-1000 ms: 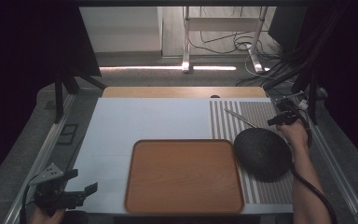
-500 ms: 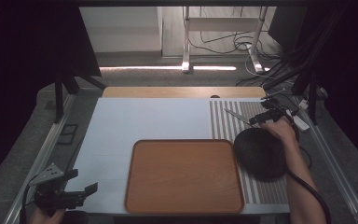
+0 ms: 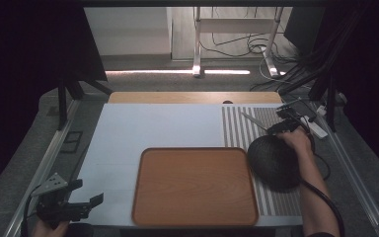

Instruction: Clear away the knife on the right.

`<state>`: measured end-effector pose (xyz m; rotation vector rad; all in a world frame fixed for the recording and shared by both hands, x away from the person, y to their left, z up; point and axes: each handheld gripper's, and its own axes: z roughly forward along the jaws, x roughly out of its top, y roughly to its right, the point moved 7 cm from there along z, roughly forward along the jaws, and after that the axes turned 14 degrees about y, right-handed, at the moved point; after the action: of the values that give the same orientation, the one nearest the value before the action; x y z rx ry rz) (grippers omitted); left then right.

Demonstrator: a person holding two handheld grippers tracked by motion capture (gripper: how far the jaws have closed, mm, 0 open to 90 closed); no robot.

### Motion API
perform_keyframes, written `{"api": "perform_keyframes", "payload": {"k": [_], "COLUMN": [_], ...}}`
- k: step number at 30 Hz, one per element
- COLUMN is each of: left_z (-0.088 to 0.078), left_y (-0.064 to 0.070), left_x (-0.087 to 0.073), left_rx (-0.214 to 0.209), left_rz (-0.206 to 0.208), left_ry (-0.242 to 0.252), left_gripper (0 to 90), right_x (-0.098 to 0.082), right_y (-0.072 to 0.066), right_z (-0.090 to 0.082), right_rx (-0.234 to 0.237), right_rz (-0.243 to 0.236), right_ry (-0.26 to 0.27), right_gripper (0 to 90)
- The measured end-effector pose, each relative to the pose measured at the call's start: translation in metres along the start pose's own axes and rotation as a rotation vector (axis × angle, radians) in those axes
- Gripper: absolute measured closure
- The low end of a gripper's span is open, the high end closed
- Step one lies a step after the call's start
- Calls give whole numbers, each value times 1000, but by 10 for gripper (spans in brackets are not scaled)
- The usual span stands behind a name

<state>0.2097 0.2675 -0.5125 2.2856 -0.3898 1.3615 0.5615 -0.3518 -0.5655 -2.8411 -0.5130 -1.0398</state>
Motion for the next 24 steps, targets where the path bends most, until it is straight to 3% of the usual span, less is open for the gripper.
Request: {"api": "perform_keyframes", "payload": {"k": [6, 9, 11, 17, 19, 24], "left_z": [0, 0, 0, 0, 0, 0], "left_y": [0, 0, 0, 0, 0, 0], "left_x": [0, 0, 0, 0, 0, 0], "left_rx": [1, 1, 2, 3, 3, 4], "left_rz": [3, 5, 7, 3, 1, 4], "left_ry": [-3, -3, -4, -2, -1, -3], "left_gripper": [29, 29, 29, 29, 29, 29], "right_x": [-1, -1, -1, -1, -1, 0], "right_y": [8, 6, 4, 7, 12, 28], "right_z": [-6, -8, -8, -9, -12, -24], "right_rx": [5, 47, 53, 61, 36, 19], "right_rz": [-6, -44, -75, -58, -79, -42], "right_ry": [23, 30, 26, 6, 8, 52], "right_gripper": [545, 779, 793, 801, 801, 802]}}
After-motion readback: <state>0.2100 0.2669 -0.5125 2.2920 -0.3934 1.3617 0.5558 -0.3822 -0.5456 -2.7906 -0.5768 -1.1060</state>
